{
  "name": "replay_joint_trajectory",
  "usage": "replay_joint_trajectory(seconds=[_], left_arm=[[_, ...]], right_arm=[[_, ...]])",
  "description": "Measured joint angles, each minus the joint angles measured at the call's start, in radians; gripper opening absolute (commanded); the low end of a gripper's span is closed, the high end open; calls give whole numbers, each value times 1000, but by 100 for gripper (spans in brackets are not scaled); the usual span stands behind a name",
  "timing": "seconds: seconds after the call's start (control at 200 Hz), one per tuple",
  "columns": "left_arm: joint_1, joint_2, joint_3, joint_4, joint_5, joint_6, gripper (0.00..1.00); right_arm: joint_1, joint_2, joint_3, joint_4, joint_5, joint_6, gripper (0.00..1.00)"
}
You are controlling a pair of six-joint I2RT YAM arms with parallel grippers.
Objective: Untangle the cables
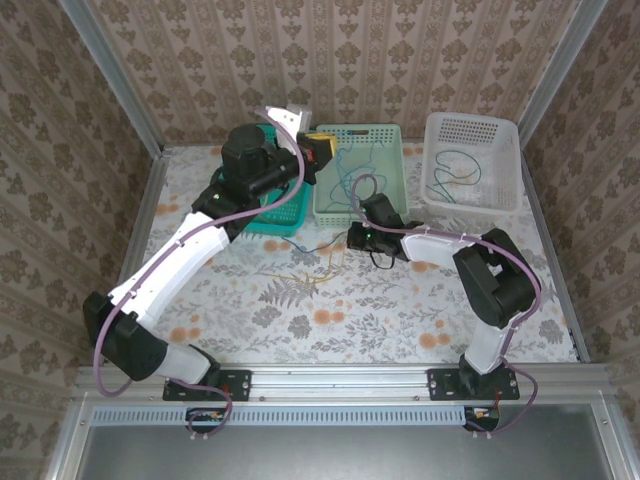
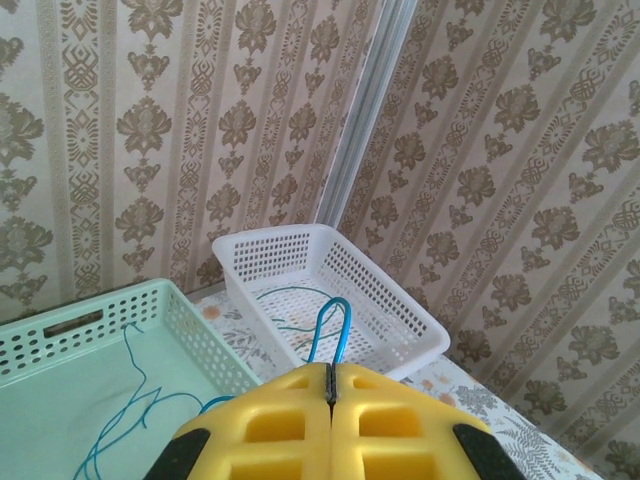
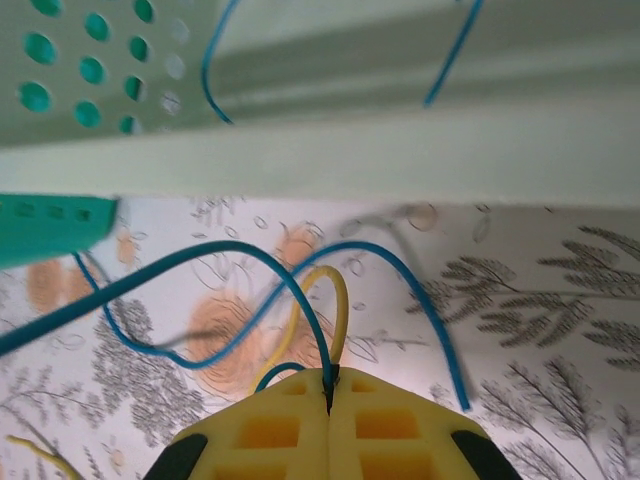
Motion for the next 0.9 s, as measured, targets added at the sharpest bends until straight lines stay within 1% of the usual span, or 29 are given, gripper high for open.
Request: replay_joint_trajectory(seconds=[0.05, 0.095, 0.28, 0.385, 0.48, 0.68, 0.765, 0.9], left_arm=[[5, -5, -4, 0, -3, 0, 0], [10, -6, -8, 0, -6, 0, 0], [22, -10, -22, -10, -22, 0, 0], [23, -15, -38, -25, -29, 0, 0], [23, -22, -47, -35, -29, 0, 0], [23, -25, -48, -39, -30, 0, 0], [23, -25, -50, -38, -32, 0, 0], [24, -25, -64, -39, -33, 0, 0]], right_arm=[[0, -7, 0, -25, 6, -12, 8], [0, -19, -1, -46, 16, -25, 15], [0, -83, -2, -131, 39, -74, 19], [-3, -101, -2, -153, 50, -91, 15], [-3, -101, -2, -164, 49, -95, 17], [-5, -101, -2, -192, 49, -112, 17], [-5, -101, -1, -213, 50, -121, 12], [-6, -101, 0, -243, 53, -143, 2]])
